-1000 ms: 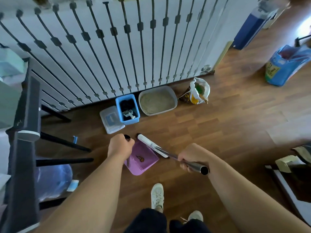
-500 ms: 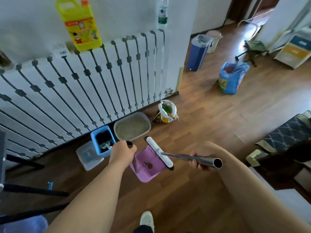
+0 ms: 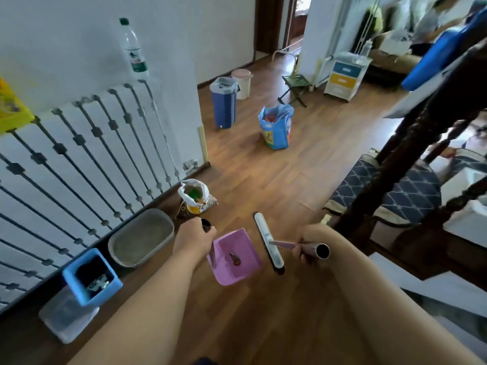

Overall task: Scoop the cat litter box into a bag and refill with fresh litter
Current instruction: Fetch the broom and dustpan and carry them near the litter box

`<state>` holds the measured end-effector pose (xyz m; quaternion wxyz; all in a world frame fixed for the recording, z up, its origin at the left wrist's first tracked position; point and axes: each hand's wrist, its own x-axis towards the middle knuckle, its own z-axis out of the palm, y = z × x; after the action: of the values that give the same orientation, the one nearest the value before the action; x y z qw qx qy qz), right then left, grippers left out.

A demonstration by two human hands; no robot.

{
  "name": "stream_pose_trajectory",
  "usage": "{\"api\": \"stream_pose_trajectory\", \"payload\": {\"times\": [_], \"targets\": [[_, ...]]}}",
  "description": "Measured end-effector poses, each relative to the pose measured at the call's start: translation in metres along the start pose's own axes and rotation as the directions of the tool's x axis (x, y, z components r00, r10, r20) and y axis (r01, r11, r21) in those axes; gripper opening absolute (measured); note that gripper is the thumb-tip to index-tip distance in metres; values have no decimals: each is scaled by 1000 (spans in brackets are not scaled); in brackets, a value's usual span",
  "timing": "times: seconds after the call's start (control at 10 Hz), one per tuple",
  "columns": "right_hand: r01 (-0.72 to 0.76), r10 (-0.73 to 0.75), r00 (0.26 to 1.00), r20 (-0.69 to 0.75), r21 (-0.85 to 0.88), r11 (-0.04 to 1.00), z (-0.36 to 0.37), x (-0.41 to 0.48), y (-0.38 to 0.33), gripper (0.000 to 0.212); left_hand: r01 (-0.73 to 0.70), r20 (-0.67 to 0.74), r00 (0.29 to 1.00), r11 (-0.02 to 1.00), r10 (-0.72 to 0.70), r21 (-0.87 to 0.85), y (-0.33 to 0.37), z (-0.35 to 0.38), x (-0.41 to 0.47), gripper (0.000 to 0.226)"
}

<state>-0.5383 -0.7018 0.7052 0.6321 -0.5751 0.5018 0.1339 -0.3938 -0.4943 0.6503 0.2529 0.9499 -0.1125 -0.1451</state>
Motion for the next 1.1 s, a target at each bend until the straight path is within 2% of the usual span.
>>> {"api": "stream_pose_trajectory", "payload": {"times": [0.1, 0.2, 0.3, 0.4, 0.5, 0.6, 0.7, 0.8, 0.9, 1.0, 1.1], "targets": [[-14, 11, 999, -43, -80, 997, -33, -6, 16, 31, -78, 51, 996, 997, 76, 24, 34, 24, -3, 30], [-10, 3, 990, -142, -53, 999, -59, -11, 33, 26, -159, 123, 980, 987, 154, 34, 65, 48, -6, 24], [-100, 116, 974, -196, 87, 991, -86, -11, 51, 15, -257, 183, 952, 965, 243, 57, 90, 67, -3, 21], [-180, 255, 941, -223, 309, 934, -109, -11, 72, 19, -356, 258, 910, 931, 325, 83, 118, 85, 2, 22], [-184, 322, 905, -277, 427, 885, -122, -17, 87, 17, -489, 341, 840, 861, 422, 139, 148, 101, 4, 26], [-157, 375, 875, -308, 552, 819, -129, -24, 103, 18, -574, 412, 772, 810, 484, 124, 175, 112, 6, 25], [-98, 410, 845, -343, 655, 749, -129, -37, 118, 15, -624, 478, 702, 779, 528, 57, 197, 121, 5, 19], [-40, 468, 811, -352, 764, 643, -129, -51, 134, 16, -684, 542, 601, 729, 588, -33, 217, 133, 2, 21], [7, 505, 795, -337, 837, 548, -127, -68, 151, 18, -755, 563, 505, 650, 655, -79, 236, 143, -9, 17], [34, 552, 762, -338, 872, 488, -126, -85, 170, 23, -818, 563, 437, 570, 702, -77, 252, 150, -27, 17], [66, 597, 729, -336, 902, 427, -130, -98, 191, 20, -838, 583, 396, 539, 709, -86, 269, 160, -51, 21]]}}
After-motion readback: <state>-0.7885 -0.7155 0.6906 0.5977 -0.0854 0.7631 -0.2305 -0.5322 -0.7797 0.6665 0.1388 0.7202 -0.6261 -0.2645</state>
